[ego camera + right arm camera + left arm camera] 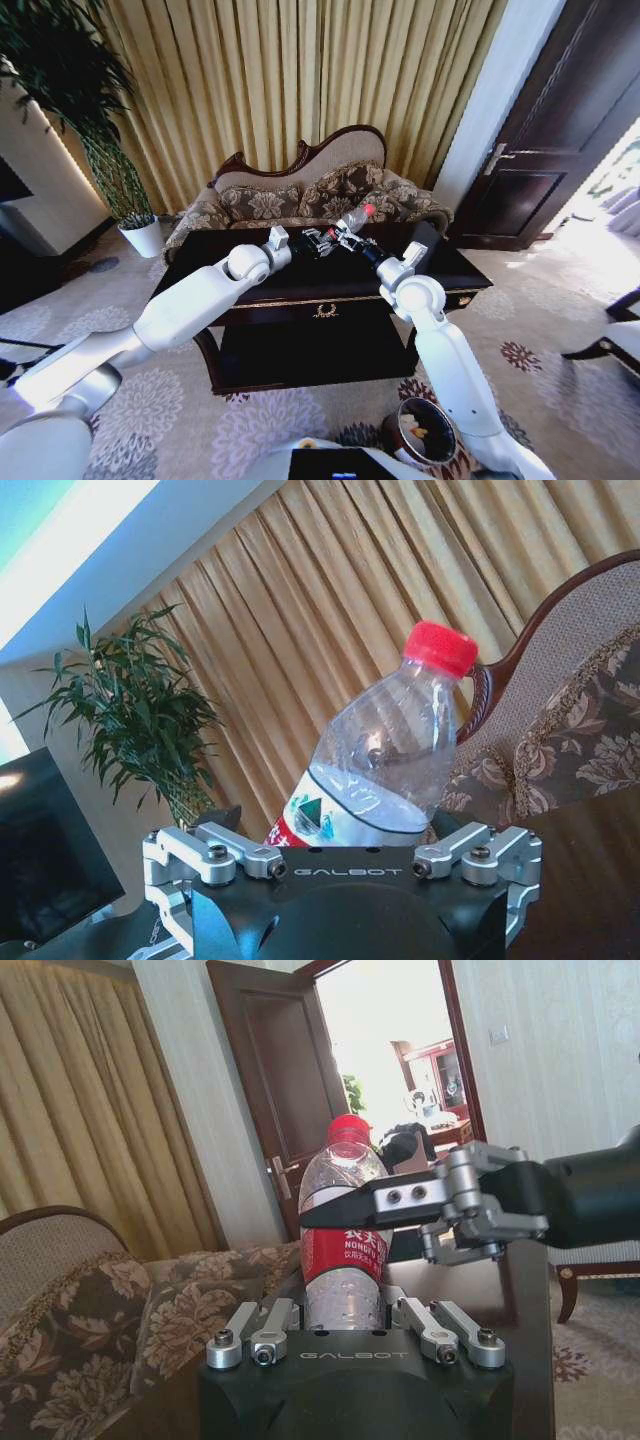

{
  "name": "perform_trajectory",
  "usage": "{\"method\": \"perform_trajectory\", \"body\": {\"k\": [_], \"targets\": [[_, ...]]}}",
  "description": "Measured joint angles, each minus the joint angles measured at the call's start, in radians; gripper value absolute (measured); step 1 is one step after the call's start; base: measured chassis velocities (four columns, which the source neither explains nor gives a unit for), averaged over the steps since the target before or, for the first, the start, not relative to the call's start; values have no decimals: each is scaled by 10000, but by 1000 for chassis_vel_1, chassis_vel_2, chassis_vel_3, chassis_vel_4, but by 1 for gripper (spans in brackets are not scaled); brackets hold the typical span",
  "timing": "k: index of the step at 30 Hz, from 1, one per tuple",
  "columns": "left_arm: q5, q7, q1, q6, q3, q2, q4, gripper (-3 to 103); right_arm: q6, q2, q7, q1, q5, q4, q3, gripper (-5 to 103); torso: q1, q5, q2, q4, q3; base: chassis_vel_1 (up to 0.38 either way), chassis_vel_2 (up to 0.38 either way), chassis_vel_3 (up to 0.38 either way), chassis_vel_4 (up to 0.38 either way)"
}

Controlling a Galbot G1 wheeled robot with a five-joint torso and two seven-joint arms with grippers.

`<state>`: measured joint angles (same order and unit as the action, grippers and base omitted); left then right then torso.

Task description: Move to the front of the table and place the trash on the table into the trash bin.

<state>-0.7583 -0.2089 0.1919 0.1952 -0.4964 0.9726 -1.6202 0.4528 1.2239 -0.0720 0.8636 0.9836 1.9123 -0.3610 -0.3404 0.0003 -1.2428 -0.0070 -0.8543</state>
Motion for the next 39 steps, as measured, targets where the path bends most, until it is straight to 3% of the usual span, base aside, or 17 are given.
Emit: {"method": "perform_trajectory", "body": {"k": [11,15,21,27,36,39], "targets": [[-16,65,32,1,-99,189,32,34,-171,-36,133,5,-86,-116,-12,101,0,-1,0,0,0,0,0,0,0],[-16,67,67,-7,-102,154,33,34,-231,-39,140,16,-115,-143,-20,91,0,-1,1,0,0,0,0,0,0],[-18,70,101,-11,-106,163,66,34,-271,-38,157,26,-142,-154,-36,68,0,-1,0,0,0,0,0,0,0],[-23,82,136,-44,-108,171,83,34,-280,-55,170,29,-157,-156,-35,55,0,-1,0,0,0,0,0,0,0],[-119,282,174,-42,-128,237,76,34,-327,-74,230,130,-191,-154,-45,42,0,-1,0,0,0,0,0,0,0],[-536,745,209,64,-114,317,-34,32,-348,-107,258,157,-197,-141,-88,42,0,-1,0,-1,0,0,0,0,0]]}}
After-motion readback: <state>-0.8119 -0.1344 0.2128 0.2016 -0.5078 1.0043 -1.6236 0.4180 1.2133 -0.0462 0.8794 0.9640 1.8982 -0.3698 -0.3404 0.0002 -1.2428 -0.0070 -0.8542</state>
